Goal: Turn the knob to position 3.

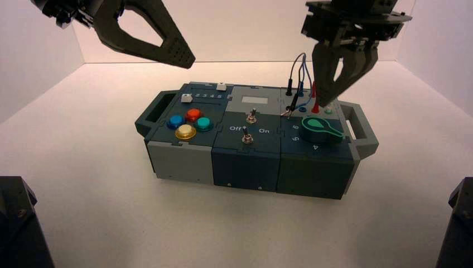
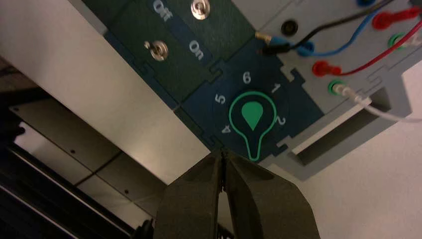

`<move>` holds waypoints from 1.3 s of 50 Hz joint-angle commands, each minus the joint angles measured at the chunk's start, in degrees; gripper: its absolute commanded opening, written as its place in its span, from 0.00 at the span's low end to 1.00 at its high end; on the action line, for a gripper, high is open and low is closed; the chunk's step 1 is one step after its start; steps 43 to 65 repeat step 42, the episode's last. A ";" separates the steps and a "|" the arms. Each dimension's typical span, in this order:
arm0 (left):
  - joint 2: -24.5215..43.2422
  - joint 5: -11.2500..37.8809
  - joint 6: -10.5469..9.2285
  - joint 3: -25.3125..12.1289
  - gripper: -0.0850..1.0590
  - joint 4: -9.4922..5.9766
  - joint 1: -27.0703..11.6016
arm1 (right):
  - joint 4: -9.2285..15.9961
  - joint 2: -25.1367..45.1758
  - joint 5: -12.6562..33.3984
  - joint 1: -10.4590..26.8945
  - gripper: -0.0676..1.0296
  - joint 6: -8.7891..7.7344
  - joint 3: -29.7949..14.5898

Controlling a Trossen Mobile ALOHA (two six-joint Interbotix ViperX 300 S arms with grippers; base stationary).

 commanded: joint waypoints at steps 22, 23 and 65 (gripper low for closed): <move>0.09 -1.49 0.09 -1.05 0.05 0.18 0.09 | 0.62 -5.10 -1.23 -0.09 0.04 0.00 -0.97; 0.09 -1.67 0.18 -1.05 0.05 0.18 0.09 | 0.62 -5.19 -1.23 -0.09 0.04 0.00 -1.05; 0.09 -3.43 0.09 -1.41 0.05 0.79 0.18 | 0.70 -5.01 -1.58 -0.09 0.04 -0.09 -1.41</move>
